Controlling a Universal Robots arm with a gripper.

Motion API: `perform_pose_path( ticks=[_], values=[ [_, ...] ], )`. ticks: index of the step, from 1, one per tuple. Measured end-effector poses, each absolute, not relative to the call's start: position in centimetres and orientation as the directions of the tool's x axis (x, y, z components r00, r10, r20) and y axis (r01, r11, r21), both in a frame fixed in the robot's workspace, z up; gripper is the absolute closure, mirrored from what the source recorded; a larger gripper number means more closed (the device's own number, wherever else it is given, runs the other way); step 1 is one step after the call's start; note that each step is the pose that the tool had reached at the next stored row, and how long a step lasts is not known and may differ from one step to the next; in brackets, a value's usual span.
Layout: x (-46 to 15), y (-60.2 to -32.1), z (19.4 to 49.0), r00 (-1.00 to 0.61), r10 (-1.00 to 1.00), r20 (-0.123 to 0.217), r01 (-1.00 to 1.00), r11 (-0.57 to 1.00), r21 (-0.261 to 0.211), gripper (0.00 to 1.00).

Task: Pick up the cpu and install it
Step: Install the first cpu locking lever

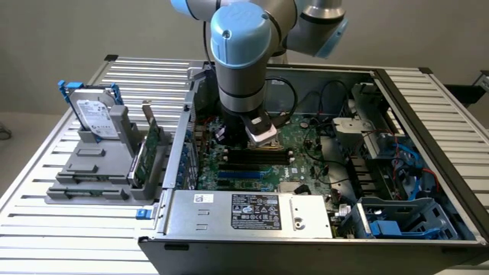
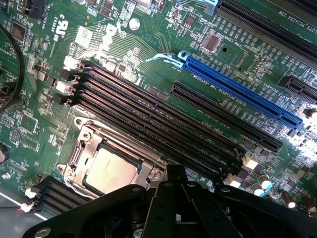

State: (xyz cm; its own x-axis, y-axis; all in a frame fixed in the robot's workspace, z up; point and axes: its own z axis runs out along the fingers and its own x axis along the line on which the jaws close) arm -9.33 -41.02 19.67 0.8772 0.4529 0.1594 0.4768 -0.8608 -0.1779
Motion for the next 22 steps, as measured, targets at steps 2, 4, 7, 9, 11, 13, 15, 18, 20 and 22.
perform_pose_path(
  ticks=[2,4,7,9,11,13,15,18,20,22],
  values=[
    [-9.33,-40.98,19.64,0.877,0.453,0.16,0.477,-0.861,-0.178,0.89],
    [-9.33,-40.94,19.63,0.877,0.453,0.16,0.477,-0.861,-0.178,0.89],
    [-9.32,-40.87,19.61,0.877,0.453,0.16,0.477,-0.861,-0.178,0.89],
    [-9.33,-40.82,19.61,0.877,0.453,0.159,0.477,-0.861,-0.178,0.89],
    [-9.33,-40.76,19.59,0.877,0.453,0.159,0.477,-0.861,-0.178,0.89],
    [-9.33,-40.71,19.55,0.877,0.453,0.159,0.477,-0.861,-0.178,0.89],
    [-9.33,-40.66,19.51,0.877,0.453,0.159,0.477,-0.861,-0.178,0.89],
    [-9.33,-40.6,19.45,0.877,0.453,0.159,0.477,-0.861,-0.178,0.89],
    [-9.33,-40.56,19.4,0.877,0.453,0.159,0.477,-0.861,-0.178,0.89],
    [-9.33,-40.51,19.36,0.877,0.453,0.159,0.477,-0.861,-0.178,0.89]
  ],
)
